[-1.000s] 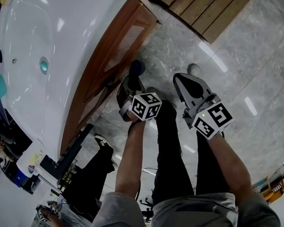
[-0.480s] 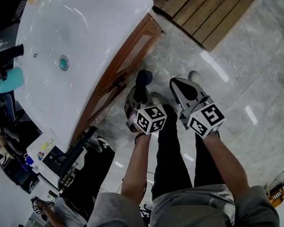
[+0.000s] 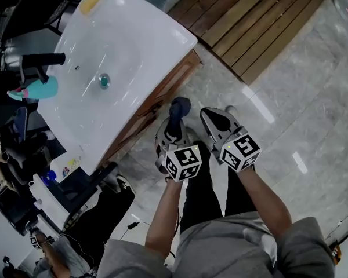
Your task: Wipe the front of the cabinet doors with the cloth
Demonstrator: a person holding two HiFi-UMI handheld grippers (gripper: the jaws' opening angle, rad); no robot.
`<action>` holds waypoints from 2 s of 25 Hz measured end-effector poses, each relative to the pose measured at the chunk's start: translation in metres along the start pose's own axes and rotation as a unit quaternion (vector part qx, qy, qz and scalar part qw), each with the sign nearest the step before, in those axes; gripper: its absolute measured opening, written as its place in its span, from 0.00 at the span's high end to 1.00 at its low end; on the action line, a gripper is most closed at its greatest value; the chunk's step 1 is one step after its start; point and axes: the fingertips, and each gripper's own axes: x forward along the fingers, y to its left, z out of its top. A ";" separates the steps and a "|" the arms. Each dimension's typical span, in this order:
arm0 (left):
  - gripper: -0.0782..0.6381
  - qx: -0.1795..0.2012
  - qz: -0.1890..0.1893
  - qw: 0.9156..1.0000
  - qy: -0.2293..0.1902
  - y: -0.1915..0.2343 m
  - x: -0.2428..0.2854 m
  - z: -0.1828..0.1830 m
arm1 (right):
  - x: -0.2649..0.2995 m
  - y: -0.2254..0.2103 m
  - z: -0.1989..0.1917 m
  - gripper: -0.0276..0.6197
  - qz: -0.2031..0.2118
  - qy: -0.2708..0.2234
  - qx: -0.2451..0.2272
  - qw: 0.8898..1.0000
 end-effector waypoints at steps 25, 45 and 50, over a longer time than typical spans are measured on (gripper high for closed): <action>0.77 -0.149 0.010 0.963 -0.223 0.104 -0.234 0.191 | -0.063 0.187 0.193 0.94 0.044 -0.076 -0.132 0.987; 0.77 -0.178 -0.005 0.934 -0.309 0.146 -0.285 0.226 | -0.062 0.240 0.244 0.94 0.044 -0.110 -0.208 0.971; 0.77 -0.181 -0.008 0.934 -0.308 0.148 -0.282 0.225 | -0.060 0.238 0.241 0.94 0.042 -0.108 -0.206 0.972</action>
